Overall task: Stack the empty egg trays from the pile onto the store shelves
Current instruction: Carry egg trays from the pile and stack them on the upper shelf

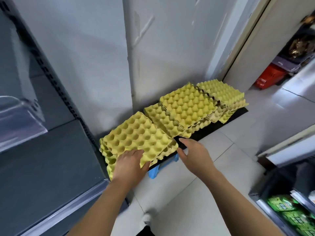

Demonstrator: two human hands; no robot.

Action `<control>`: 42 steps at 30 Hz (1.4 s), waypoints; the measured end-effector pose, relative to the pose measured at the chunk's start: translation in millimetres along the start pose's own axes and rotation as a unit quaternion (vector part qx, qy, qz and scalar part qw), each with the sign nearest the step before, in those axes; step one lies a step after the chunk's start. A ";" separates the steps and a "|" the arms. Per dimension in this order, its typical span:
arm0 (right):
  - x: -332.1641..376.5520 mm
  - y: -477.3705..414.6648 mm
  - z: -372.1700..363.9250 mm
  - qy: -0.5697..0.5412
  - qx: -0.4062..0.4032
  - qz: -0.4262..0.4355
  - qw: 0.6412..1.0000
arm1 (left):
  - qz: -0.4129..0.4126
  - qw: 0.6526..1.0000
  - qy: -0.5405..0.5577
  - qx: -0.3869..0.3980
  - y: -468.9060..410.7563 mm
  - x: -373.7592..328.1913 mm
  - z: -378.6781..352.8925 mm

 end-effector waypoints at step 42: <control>-128.9 -188.1 -226.1 -0.096 0.300 0.021 0.949 | 0.519 0.780 0.345 -0.057 -67.6 95.9 -219.2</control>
Point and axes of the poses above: each hand's wrist, its own y-axis away from the middle knuckle, its own z-axis out of the back of the hand, x = y × z, the point moved 4 cm from there along -y, towards the middle knuckle, and after that the axes turned 1 degree about -x, right-handed, at the moved point
